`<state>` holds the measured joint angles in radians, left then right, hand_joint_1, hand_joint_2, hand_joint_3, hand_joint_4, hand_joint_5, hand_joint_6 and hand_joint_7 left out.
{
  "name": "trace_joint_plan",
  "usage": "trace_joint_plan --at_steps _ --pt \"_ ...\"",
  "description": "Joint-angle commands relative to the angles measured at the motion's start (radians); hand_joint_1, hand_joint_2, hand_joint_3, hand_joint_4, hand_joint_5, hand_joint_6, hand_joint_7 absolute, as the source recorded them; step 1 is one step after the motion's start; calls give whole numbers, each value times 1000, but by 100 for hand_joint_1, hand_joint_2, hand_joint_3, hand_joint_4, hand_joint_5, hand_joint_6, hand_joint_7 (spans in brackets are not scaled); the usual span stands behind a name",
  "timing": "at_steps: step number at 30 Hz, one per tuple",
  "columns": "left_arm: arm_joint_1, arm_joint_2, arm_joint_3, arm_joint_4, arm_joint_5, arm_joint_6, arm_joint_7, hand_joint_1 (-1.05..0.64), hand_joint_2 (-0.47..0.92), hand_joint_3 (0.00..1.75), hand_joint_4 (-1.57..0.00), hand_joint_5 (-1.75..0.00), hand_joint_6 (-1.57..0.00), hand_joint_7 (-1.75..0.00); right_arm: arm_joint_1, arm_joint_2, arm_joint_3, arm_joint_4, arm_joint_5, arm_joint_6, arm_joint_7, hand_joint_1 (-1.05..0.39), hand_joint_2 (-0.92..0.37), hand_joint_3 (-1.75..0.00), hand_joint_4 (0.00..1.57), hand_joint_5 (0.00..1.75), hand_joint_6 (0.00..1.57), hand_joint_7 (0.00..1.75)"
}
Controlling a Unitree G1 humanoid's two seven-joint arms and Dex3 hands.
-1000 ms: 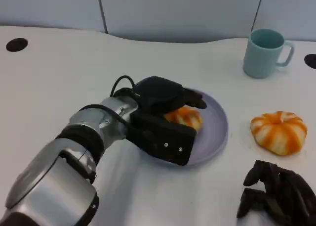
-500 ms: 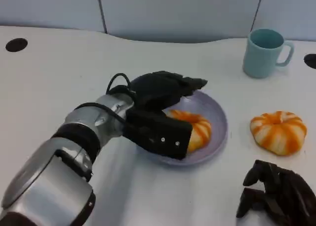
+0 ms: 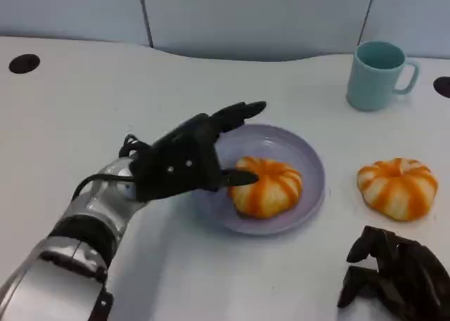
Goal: Grasp the bread from the table and place it into the plate.
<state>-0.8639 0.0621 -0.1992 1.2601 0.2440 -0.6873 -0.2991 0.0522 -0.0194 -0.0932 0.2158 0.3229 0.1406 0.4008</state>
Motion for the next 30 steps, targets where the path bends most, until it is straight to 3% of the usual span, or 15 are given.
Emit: trace_joint_plan --at_steps 1,6,12,20,25,27,30 --pt "80 -19 151 -65 -203 9 -148 -90 92 27 -31 -22 -27 -10 5 -13 -6 13 1 8 1 -43 -92 -45 119 115 110 109" --pt "212 -75 271 -177 -386 -2 -226 -79 92 28 -44 -54 -40 -7 1 -12 -5 32 -4 -21 11 -44 -92 -46 121 115 110 109" --pt "378 -154 358 -394 -593 180 -308 -66 92 21 -40 -85 -52 -8 -5 -14 1 35 -11 -20 8 -44 -92 -44 121 114 111 109" --pt "586 -206 395 -719 -740 484 -235 -43 92 14 -49 -96 -65 -13 -7 -11 -1 41 -6 -28 18 -43 -92 -45 121 115 112 107" --pt "705 -248 392 -850 -732 526 -142 -32 92 23 -61 -102 -79 -20 -11 -15 -4 46 -5 -22 18 -42 -92 -47 122 113 112 106" --pt "745 -256 383 -893 -720 545 -106 -29 92 25 -68 -106 -87 -26 -11 -13 -5 41 -6 -13 9 -43 -92 -45 123 113 113 106" --pt "769 -260 376 -924 -713 556 -82 -28 87 35 -70 -111 -82 -50 -12 -13 -5 41 -6 -13 9 -43 -92 -45 123 112 113 106"
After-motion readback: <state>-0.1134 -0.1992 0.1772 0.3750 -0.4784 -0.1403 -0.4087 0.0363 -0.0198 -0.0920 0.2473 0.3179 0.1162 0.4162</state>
